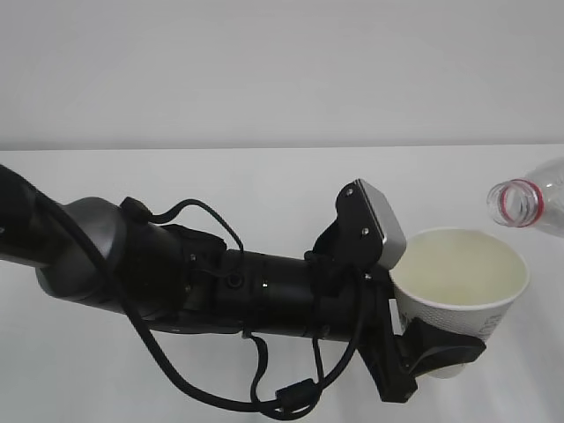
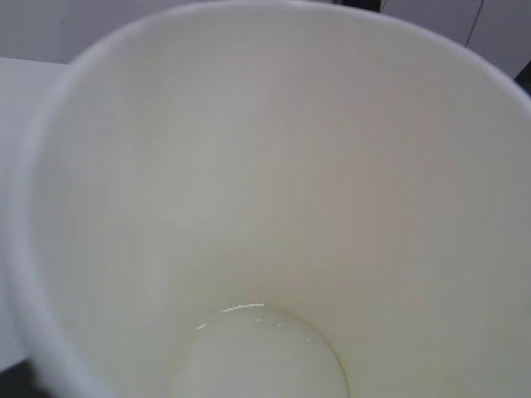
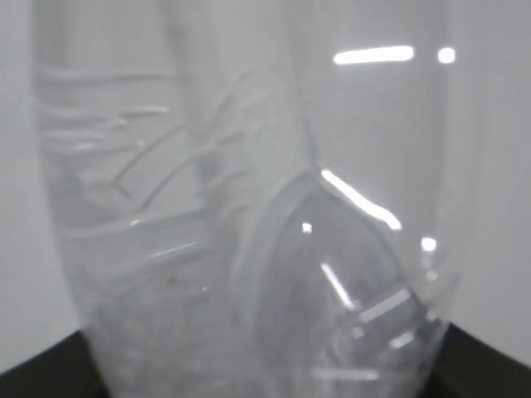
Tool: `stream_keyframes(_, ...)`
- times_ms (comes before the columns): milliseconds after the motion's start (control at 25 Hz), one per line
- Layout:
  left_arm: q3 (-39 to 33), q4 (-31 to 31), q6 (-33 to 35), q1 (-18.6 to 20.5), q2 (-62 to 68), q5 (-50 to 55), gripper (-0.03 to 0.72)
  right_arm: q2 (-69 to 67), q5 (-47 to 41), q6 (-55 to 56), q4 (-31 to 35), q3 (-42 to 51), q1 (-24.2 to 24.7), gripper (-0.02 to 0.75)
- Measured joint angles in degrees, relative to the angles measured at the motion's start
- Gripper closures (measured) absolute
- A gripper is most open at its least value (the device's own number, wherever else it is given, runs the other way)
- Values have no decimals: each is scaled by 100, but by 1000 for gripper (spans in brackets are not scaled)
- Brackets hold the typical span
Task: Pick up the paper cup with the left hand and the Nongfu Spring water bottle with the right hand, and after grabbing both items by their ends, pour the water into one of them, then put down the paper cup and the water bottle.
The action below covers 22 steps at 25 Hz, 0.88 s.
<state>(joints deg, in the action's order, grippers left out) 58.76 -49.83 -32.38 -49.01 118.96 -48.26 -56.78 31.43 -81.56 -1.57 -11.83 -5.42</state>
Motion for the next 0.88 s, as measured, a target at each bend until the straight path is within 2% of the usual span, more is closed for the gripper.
stream_keyframes(880, 0, 0, 0, 0, 0, 0, 175, 0, 81, -407, 219, 0, 0, 286)
